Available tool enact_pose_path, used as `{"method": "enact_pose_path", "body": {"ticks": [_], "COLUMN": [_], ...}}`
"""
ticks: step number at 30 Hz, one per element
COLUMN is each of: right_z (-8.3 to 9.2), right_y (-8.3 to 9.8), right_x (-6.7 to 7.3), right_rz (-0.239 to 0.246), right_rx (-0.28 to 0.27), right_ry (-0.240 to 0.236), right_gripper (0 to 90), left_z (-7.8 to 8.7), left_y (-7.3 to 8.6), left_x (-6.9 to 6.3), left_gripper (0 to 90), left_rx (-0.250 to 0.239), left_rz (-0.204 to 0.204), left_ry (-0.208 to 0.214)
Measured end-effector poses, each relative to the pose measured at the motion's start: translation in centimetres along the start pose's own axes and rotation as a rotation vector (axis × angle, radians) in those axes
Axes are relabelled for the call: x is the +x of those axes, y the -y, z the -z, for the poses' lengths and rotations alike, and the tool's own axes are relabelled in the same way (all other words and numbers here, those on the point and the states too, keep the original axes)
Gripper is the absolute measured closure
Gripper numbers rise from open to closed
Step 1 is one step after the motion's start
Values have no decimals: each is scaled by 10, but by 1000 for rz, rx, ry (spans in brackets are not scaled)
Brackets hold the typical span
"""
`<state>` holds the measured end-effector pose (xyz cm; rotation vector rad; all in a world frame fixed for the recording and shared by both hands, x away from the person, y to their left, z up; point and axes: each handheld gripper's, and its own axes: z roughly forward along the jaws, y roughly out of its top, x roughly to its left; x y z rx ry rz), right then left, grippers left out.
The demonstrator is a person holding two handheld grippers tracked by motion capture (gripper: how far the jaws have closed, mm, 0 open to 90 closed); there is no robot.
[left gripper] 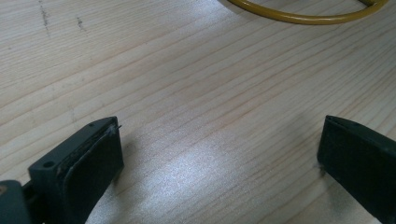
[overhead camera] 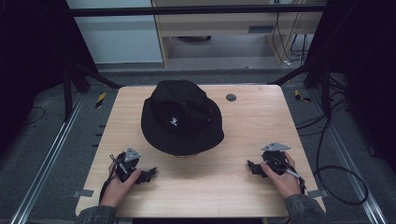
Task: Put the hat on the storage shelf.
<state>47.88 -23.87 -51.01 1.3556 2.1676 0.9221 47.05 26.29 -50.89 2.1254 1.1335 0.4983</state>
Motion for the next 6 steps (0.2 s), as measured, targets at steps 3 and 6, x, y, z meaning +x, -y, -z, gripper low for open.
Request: {"method": "enact_pose_path", "body": {"ticks": [3, 6], "right_z": [0, 1], "right_y": [2, 3], "right_x": [2, 3], "right_rz": [-11, -19], "right_rx": [-17, -18], "right_ry": [10, 19], "right_gripper": [72, 72], "left_z": [0, 0], "left_y": [0, 0], "left_x": [0, 0], "left_gripper": [0, 0], "left_rx": [1, 0], "left_rz": [-2, 0], "left_ry": [-1, 0]}}
